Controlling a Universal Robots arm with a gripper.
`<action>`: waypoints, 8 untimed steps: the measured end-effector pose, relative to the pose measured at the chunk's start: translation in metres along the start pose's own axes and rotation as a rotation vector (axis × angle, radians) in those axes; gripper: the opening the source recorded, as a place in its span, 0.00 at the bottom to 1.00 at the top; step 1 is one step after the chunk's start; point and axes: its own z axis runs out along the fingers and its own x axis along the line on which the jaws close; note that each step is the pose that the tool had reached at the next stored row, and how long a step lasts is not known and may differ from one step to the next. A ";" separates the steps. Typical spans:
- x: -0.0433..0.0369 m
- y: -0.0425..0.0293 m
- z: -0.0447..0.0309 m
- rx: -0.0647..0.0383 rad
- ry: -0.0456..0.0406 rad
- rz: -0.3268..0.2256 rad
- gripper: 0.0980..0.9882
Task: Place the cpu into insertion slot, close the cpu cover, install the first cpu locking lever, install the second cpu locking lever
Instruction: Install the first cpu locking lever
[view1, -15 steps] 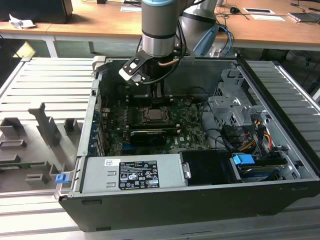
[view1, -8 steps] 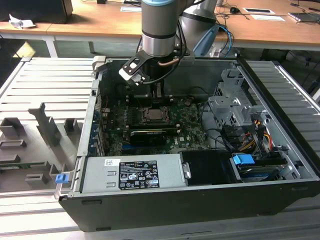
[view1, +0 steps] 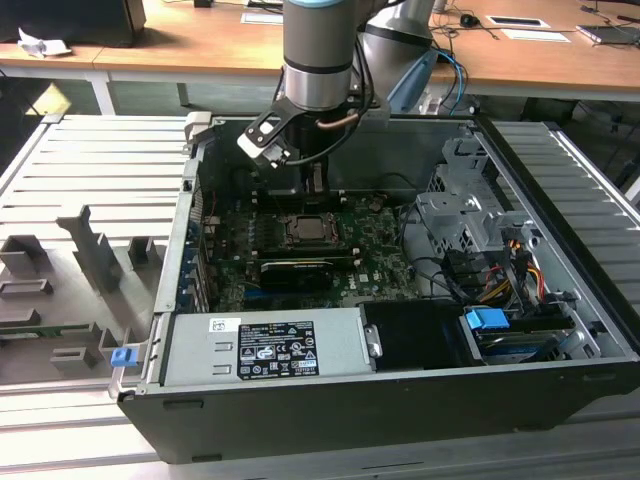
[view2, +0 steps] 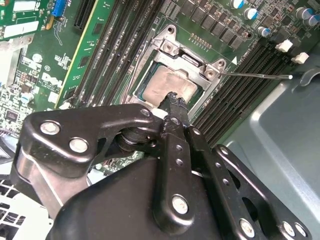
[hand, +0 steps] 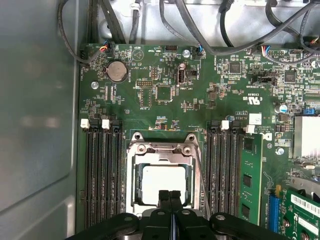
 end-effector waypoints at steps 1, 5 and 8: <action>0.0000 0.0000 -0.0004 0.000 0.0000 0.000 0.01; 0.0000 0.0000 -0.0018 0.000 0.0000 0.000 0.01; 0.0000 0.0001 -0.0032 0.000 0.0000 0.000 0.01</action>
